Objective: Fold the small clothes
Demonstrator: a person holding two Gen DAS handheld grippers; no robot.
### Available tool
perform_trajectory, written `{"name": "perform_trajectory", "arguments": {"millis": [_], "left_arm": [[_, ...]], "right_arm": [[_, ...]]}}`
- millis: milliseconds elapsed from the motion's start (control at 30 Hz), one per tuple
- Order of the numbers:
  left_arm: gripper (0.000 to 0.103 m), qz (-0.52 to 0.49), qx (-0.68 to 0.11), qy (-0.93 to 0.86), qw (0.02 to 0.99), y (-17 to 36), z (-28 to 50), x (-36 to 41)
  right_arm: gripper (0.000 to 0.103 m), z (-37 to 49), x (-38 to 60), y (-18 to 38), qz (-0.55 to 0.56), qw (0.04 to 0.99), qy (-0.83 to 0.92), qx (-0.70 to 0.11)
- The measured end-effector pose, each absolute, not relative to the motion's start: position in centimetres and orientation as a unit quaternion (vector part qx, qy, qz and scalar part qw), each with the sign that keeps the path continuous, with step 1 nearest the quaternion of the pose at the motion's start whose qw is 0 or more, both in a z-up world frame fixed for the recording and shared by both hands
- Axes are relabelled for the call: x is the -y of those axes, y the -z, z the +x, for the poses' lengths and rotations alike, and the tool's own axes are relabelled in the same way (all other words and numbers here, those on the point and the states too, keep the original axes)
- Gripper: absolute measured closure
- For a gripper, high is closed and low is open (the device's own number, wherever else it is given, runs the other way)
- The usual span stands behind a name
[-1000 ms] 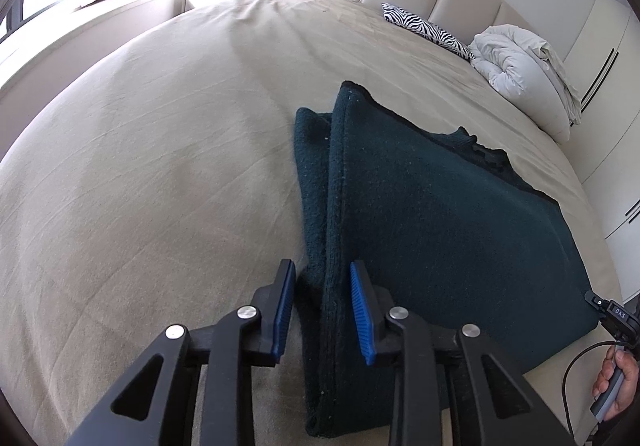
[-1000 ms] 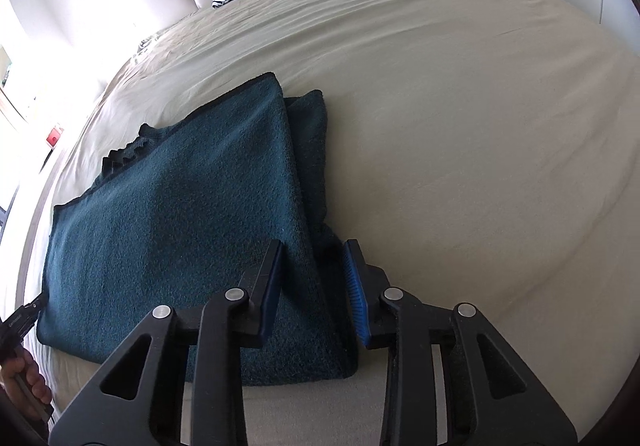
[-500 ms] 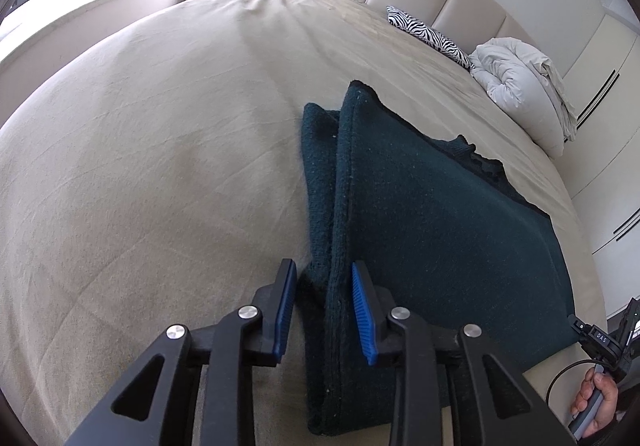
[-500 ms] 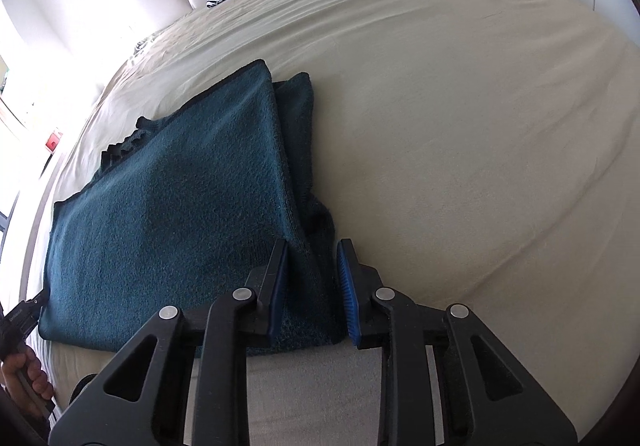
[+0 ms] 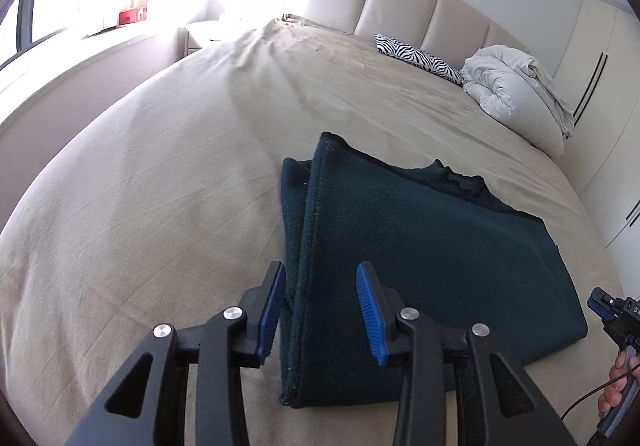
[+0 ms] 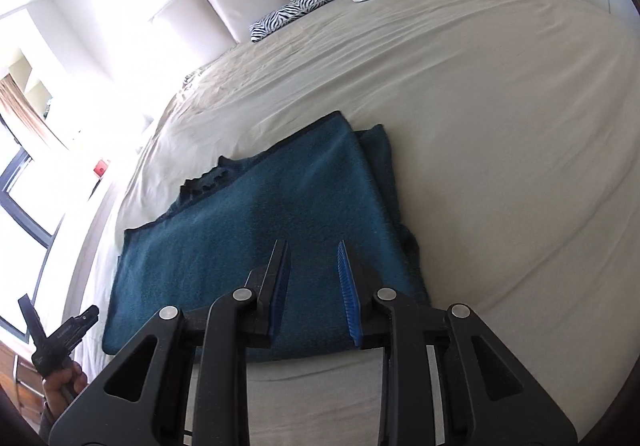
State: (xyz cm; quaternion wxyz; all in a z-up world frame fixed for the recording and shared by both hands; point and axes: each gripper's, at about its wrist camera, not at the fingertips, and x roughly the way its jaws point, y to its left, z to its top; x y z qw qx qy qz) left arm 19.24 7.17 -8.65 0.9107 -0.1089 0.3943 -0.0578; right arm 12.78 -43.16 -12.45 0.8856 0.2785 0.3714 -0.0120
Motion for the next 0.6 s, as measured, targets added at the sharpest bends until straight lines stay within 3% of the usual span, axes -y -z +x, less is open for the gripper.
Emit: {"name": "perform_trajectory", "arguments": {"millis": [167, 367, 600], "left_arm": [[0.064, -0.043, -0.41, 0.127, 0.902, 10.0, 18.6, 0.0], [0.062, 0.002, -0.437, 0.122, 0.891, 13.4, 18.8, 2.2], [0.06, 0.008, -0.443, 0.119, 0.889, 13.6, 18.5, 1.2]], "right_arm": [[0.079, 15.9, 37.2, 15.8, 0.375, 0.822, -0.12, -0.412], [0.079, 17.5, 31.5, 20.7, 0.413, 0.758, -0.188, -0.468], [0.082, 14.8, 38.2, 21.7, 0.46, 0.777, -0.12, -0.412]]}}
